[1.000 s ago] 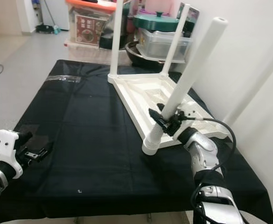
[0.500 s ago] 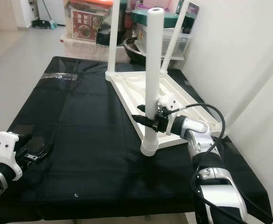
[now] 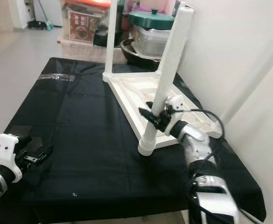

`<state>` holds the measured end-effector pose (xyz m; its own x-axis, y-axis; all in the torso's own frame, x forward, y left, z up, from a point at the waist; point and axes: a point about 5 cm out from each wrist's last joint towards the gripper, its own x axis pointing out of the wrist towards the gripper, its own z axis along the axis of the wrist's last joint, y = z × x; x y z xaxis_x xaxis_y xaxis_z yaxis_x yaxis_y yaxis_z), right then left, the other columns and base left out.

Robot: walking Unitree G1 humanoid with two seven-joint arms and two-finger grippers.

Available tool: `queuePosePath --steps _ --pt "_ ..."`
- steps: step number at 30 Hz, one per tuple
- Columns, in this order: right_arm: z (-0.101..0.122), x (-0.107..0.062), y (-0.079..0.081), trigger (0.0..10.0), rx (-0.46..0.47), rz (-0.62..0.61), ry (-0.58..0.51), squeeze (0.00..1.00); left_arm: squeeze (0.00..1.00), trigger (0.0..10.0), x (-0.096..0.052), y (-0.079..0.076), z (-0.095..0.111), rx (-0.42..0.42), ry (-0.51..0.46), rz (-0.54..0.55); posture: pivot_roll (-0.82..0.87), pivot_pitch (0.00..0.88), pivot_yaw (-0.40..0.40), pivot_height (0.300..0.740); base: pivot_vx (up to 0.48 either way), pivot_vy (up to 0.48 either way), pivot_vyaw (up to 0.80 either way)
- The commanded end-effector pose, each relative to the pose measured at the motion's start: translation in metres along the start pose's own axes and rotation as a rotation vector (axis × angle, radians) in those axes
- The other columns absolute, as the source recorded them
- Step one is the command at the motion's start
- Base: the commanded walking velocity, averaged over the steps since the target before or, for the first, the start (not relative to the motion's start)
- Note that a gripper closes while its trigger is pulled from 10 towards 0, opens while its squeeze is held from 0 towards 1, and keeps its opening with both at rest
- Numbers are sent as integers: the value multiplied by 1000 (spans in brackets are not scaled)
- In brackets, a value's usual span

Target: Building children table

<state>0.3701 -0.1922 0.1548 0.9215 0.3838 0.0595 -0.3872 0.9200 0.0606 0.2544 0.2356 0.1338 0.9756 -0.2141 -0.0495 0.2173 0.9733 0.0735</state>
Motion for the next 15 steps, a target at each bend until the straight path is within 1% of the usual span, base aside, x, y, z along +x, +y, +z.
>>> queuePosePath --steps 1,3,4,5,6,7,8,10,12,14,15 --pt "-33 -28 -28 0 -89 -503 152 0 0 10000 1 -1 -4 -15 8 -2 114 0 -125 740 0 0 0" --pt "-33 -28 -28 0 -89 -503 152 0 0 10000 1 -1 -4 -15 8 -2 114 0 -125 740 0 0 0" --pt "-32 -34 -28 0 -116 -587 146 0 0 10000 1 0 -4 -14 8 0 114 0 -125 740 0 0 0" --pt "-32 -34 -28 0 -116 -587 146 0 0 10000 1 0 -4 -14 8 0 114 0 -125 740 0 0 0" --pt "-31 -38 -18 0 -99 -659 129 0 0 10000 1 0 -3 -13 8 0 107 0 -111 740 0 0 0" --pt "-30 -42 -11 0 -81 -710 119 0 0 10000 1 0 -3 -13 8 0 107 0 -111 740 0 0 0" --pt "-25 -45 -1 0 -67 -771 109 0 0 10000 3 1 -2 -10 7 0 105 0 -105 740 0 0 0" --pt "-25 -45 -1 0 -67 -771 109 0 0 10000 3 1 -2 -10 7 0 105 0 -105 740 0 0 0" --pt "-16 -48 11 0 -31 -887 105 0 0 10000 5 2 0 -5 2 2 102 0 -101 740 0 0 0" --pt "-16 -48 11 0 -31 -887 105 0 0 10000 5 2 0 -5 2 2 102 0 -101 740 0 0 0" --pt "-13 -48 14 0 -22 -921 103 0 0 10000 6 2 1 -4 0 3 102 0 -101 740 0 0 0"
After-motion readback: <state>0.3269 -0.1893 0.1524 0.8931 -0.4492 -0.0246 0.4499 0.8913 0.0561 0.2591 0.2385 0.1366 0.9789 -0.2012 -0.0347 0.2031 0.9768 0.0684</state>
